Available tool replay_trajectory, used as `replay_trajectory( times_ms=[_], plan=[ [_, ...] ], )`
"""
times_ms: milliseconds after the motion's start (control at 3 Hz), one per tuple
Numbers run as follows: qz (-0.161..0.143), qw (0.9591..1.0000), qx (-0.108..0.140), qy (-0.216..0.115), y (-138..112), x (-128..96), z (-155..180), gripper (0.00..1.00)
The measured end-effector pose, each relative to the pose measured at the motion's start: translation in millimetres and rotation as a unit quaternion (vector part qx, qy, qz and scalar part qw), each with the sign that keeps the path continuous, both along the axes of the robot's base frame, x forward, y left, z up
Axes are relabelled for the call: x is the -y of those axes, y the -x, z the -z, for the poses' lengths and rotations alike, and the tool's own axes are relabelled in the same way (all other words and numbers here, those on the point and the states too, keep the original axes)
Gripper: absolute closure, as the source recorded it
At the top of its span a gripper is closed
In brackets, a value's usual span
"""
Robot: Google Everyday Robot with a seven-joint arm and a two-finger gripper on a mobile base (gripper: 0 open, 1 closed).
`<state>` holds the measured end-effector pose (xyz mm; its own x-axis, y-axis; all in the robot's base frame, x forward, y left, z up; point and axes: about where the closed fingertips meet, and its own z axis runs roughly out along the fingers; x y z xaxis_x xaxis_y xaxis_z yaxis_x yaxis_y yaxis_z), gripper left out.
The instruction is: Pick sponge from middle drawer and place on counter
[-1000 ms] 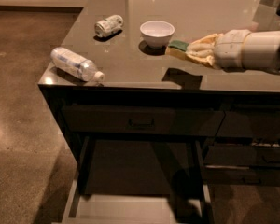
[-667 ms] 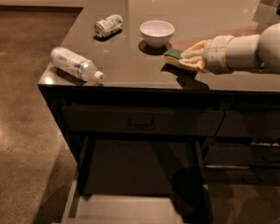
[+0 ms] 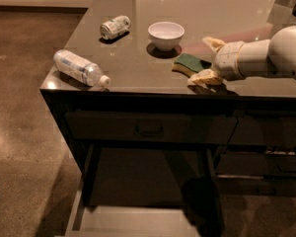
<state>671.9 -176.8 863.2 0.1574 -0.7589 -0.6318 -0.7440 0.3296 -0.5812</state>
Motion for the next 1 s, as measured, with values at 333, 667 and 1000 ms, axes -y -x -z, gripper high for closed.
replay_trajectory(
  times_ms=[333, 667, 1000],
  plan=[
    [0.038, 0.9982, -0.003, -0.047, 14, 21, -25, 0.00],
    [0.086, 0.9935, -0.019, -0.072, 33, 50, -45, 0.00],
    [0.088, 0.9929, -0.023, -0.077, 32, 47, -45, 0.00]
  ],
)
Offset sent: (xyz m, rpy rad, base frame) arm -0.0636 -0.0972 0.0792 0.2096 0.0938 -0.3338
